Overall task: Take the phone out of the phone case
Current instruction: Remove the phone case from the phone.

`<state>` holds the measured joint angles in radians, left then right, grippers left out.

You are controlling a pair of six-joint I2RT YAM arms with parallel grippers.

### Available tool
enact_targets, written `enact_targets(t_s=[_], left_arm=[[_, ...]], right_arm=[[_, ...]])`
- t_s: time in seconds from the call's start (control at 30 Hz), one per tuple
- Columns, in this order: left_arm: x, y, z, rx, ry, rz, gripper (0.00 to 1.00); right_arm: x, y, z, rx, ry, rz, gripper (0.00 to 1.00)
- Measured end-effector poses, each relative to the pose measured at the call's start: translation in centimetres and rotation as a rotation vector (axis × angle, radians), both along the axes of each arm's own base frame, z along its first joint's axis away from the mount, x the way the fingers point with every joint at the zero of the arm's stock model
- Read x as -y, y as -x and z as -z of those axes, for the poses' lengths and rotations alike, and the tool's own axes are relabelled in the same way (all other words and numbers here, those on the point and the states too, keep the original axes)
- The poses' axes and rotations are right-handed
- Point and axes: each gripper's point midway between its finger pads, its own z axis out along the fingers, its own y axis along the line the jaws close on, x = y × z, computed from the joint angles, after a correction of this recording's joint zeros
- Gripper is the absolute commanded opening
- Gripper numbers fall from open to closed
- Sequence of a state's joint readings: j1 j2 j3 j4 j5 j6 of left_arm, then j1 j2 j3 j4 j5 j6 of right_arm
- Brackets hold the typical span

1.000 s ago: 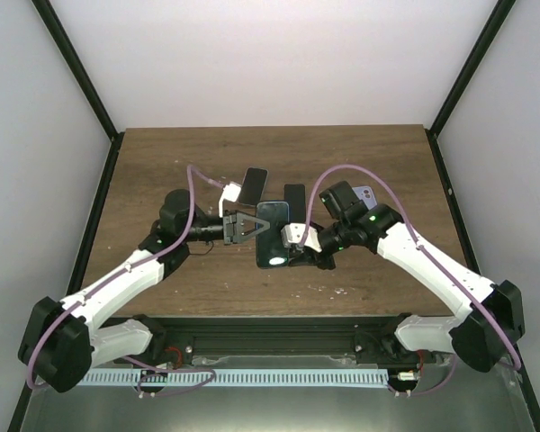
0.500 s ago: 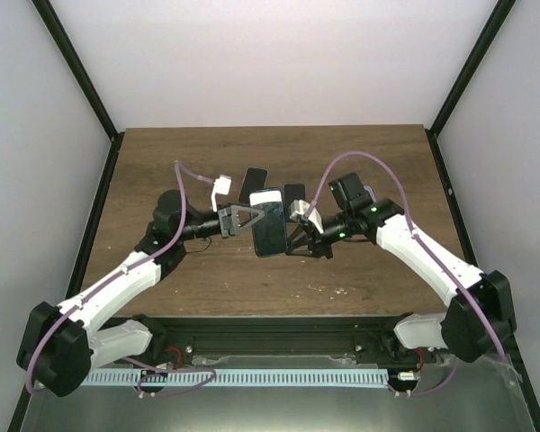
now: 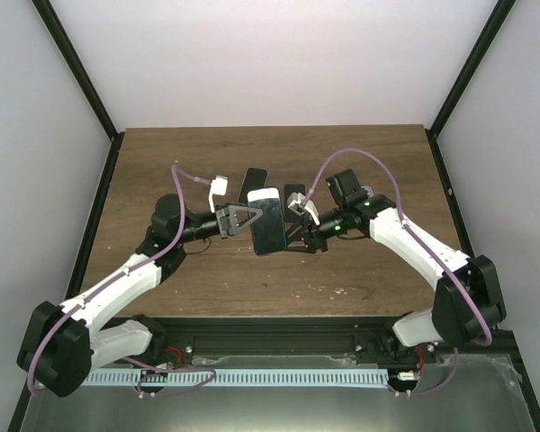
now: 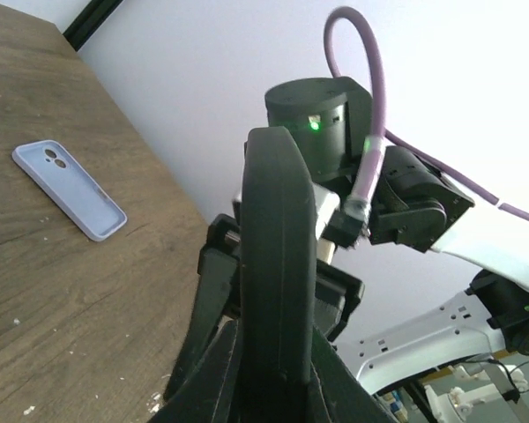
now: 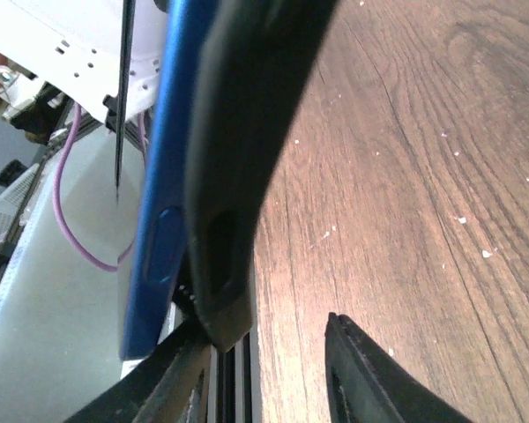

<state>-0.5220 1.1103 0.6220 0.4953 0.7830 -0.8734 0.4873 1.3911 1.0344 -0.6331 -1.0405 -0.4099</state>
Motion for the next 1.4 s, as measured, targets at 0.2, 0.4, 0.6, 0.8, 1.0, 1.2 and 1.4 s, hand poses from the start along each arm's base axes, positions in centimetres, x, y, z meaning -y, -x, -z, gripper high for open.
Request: enact_targets(t_s=[0.2,0.4,0.6,0.8,1.0,1.2,1.4], left_arm=[[0.2,0.4,-0.6,0.013,0.021,0.019,0.0],[0.5,0.3,-1.3,0.051,0.048,0.02,0.0],[1.4,1.1,-2.1,0.091,0.081,0.059,0.0],[1.7,1.4,-2.9,0.134,0.104,0.066,0.0],[1.9,-0.1,-1.9,0.121,0.038,0.005,0.25],[3.1,-2.4,4.6,-0.057,-0.171,-0.089,0.6],[0.7,-5.6,7.8,-0.114,-0.359,-0.317,0.66]], right_arm=[[-0.7,-0.7,-1.6,-0.066,-0.075,-0.026,0.47],[-1.0,-1.0,-2.4,-0.164,-0.132,-0.059,0.48],[-0.9,-0.2,-4.2,-0.255,-0.22,-0.11,0.49],[-1.0,-0.1,-5.9,-0.27,-0.282,-0.147,0.25],[-0.5,-0.6,-5.2,-0.289,-0.267,-0.1,0.01],[0.7,-1.1,-0.2,-0.321,-0.207,-0.001,0.01],[2.7,-2.7,4.8,-0.421,-0.142,0.147,0.01]])
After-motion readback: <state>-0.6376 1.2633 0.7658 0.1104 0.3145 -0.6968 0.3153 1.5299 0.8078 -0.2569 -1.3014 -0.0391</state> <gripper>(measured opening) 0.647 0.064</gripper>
